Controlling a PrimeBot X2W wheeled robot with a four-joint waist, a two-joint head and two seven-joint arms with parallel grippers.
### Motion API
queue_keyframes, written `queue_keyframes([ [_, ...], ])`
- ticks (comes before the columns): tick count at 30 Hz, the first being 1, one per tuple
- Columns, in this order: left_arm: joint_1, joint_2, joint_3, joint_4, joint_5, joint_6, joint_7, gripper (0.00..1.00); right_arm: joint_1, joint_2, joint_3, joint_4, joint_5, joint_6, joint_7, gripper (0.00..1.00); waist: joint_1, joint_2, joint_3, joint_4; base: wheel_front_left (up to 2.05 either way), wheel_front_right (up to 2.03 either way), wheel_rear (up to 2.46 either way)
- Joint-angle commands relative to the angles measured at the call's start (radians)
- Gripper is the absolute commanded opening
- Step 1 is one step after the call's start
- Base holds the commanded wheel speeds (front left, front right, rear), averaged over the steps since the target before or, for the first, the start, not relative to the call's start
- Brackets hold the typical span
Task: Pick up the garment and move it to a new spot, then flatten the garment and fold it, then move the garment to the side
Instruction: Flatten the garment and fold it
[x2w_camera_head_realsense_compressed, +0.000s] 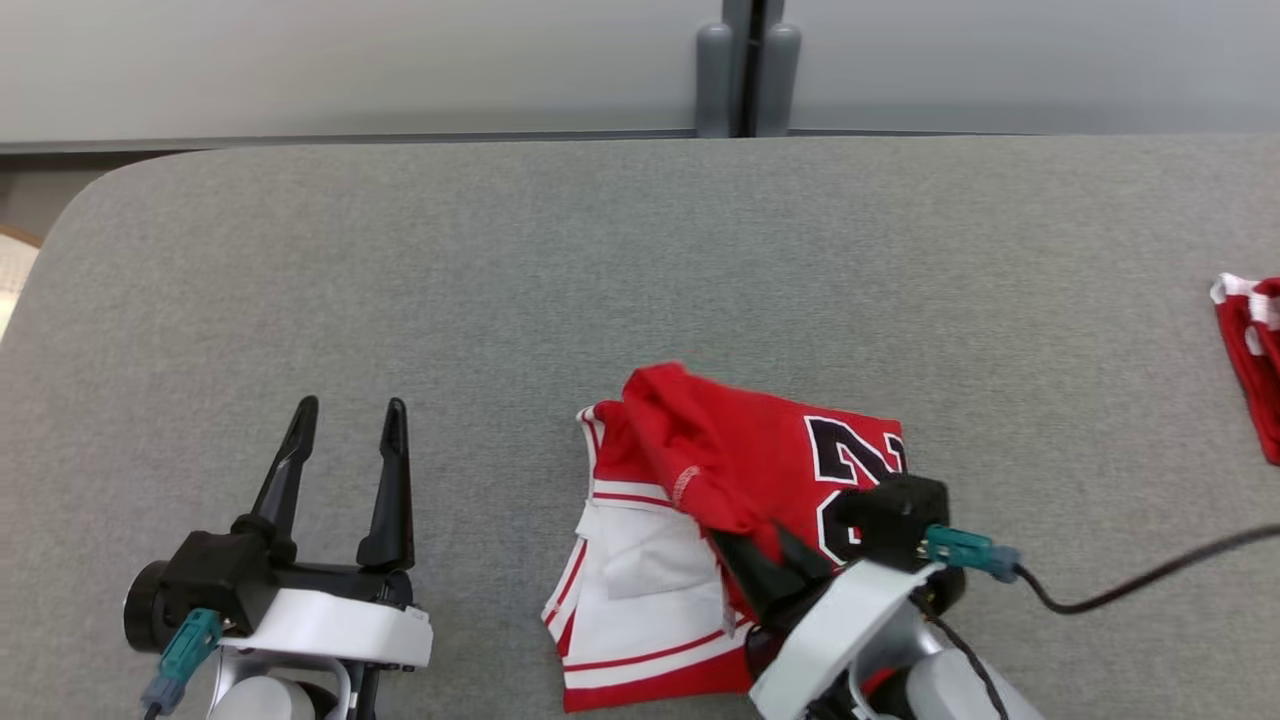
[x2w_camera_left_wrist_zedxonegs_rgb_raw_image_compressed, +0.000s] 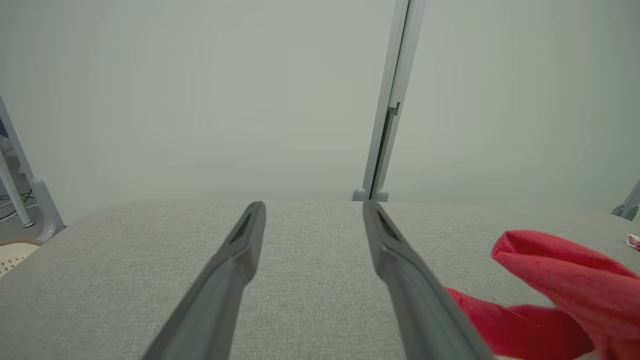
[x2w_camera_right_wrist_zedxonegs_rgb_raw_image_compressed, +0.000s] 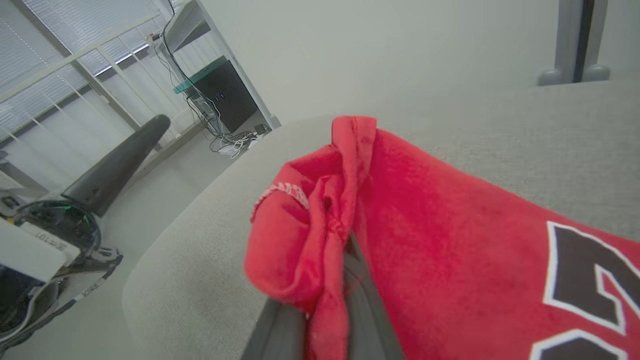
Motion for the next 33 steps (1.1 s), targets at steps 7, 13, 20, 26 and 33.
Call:
queue_keyframes([
  [7, -0.031, -0.015, -0.007, 0.012, 0.006, -0.014, -0.004, 1.00, -0.086, 0.023, 0.071, 0.175, 0.084, 0.000, -0.081, 0.00, 0.0000, 0.0000, 0.029, 0.053, 0.00, 0.00, 0.00],
  [13, -0.041, -0.026, 0.002, 0.024, 0.014, -0.023, -0.004, 1.00, -0.150, 0.030, 0.130, 0.270, 0.121, 0.000, -0.142, 1.00, 0.0000, 0.0000, 0.052, 0.058, 0.00, 0.00, 0.00],
  [20, -0.045, -0.029, 0.019, 0.035, 0.024, -0.035, -0.004, 1.00, -0.230, 0.026, 0.224, 0.196, 0.112, 0.000, -0.259, 1.00, 0.0000, 0.0000, 0.049, 0.043, 0.00, 0.00, 0.00],
  [26, -0.026, -0.022, 0.031, 0.048, 0.030, -0.032, -0.004, 1.00, -0.217, -0.043, 0.119, 0.120, 0.057, 0.000, -0.324, 1.00, 0.0000, 0.0000, 0.020, 0.014, 0.00, 0.00, 0.00],
  [33, 0.008, -0.007, 0.048, 0.053, 0.032, -0.024, -0.004, 1.00, -0.100, -0.121, -0.108, 0.085, -0.023, 0.000, -0.318, 1.00, 0.0000, 0.0000, -0.020, -0.024, 0.00, 0.00, 0.00],
])
